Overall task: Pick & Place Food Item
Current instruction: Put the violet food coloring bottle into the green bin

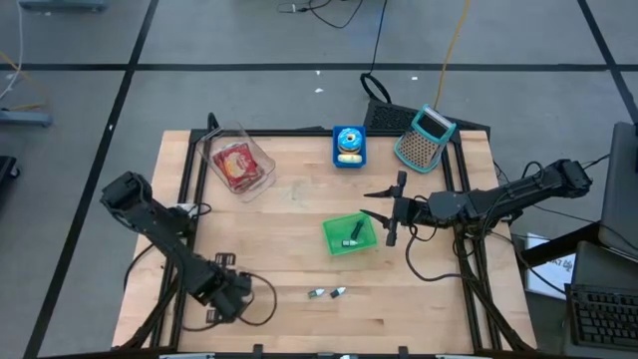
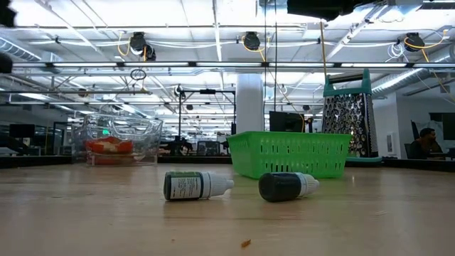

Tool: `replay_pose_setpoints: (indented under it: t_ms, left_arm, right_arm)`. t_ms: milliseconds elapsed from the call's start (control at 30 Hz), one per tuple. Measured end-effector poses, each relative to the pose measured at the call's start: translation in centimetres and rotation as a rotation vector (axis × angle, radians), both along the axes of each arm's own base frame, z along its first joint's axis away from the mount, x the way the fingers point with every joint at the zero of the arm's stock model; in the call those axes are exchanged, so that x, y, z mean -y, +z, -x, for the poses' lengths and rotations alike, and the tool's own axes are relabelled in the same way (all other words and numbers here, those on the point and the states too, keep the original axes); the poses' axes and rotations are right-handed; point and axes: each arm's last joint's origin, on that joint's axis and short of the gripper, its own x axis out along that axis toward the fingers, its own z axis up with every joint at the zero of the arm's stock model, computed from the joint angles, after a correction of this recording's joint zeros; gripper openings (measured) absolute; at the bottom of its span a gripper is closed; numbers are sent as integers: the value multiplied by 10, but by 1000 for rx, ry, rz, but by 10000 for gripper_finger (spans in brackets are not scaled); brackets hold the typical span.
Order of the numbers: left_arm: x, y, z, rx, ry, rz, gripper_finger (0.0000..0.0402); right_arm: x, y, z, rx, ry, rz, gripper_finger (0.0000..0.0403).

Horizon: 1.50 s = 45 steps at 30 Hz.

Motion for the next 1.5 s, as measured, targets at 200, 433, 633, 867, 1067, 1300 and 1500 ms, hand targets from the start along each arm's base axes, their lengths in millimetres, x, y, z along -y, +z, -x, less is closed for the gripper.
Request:
replay_pose_setpoints:
  t_ms: [200, 433, 633, 867, 1067, 1300, 1500]
  left_arm:
    - [11, -6, 11, 35, 4, -55, 225]
    - [29, -24, 7, 61, -26, 20, 271]
    - [32, -45, 8, 8, -56, -13, 278]
    - [27, -54, 10, 8, -109, -47, 278]
    - [27, -55, 10, 24, -189, -53, 264]
    - [26, -56, 7, 33, -183, -48, 203]
    - [26, -57, 7, 40, -191, -49, 161]
  right_arm:
    - [0, 0, 0, 0, 0, 0, 164]
    - [0, 0, 0, 0, 0, 0, 164]
    - [0, 0, 0, 0, 0, 0, 164]
    - [0, 0, 0, 4, 0, -1, 164]
    - [0, 1, 0, 7, 0, -1, 164]
    - [0, 1, 0, 6, 0, -1, 164]
    - [0, 1, 0, 6, 0, -1, 164]
